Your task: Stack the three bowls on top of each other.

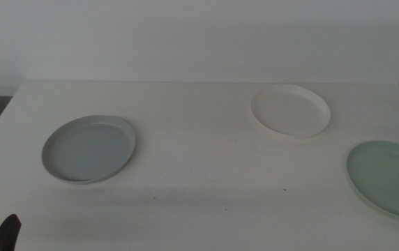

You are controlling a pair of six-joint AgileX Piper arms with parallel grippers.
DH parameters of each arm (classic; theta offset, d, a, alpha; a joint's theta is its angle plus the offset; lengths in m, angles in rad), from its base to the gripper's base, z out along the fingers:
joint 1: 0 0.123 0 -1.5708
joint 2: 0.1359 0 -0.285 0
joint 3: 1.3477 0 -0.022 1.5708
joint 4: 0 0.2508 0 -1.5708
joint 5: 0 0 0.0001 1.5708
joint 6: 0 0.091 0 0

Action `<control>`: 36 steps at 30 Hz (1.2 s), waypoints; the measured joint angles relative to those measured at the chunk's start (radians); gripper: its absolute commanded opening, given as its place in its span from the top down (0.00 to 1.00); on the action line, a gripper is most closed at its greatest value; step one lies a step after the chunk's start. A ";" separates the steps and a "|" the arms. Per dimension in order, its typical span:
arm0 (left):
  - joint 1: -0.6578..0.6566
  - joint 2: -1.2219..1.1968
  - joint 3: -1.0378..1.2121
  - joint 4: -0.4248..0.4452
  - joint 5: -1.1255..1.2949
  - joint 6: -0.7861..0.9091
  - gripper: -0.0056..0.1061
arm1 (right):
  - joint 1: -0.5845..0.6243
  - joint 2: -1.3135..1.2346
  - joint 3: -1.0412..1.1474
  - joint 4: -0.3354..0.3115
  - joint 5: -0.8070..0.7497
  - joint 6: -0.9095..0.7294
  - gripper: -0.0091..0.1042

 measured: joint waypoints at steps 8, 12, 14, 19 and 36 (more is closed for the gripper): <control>0.000 0.000 0.000 0.000 0.000 0.000 0.11 | -0.040 0.241 -0.079 -0.052 -0.143 -0.007 0.19; 0.000 0.000 0.000 0.000 0.000 0.000 0.11 | -0.040 0.371 -0.160 -0.064 -0.146 -0.007 0.26; 0.000 0.000 0.000 0.000 0.000 0.000 0.11 | -0.040 0.428 -0.192 -0.064 -0.150 -0.007 0.29; 0.000 0.000 0.000 0.000 0.000 0.000 0.11 | -0.040 0.519 -0.250 -0.073 -0.154 -0.007 0.35; 0.000 0.000 0.000 0.000 0.000 0.000 0.11 | -0.040 0.639 -0.279 -0.116 -0.158 -0.004 0.83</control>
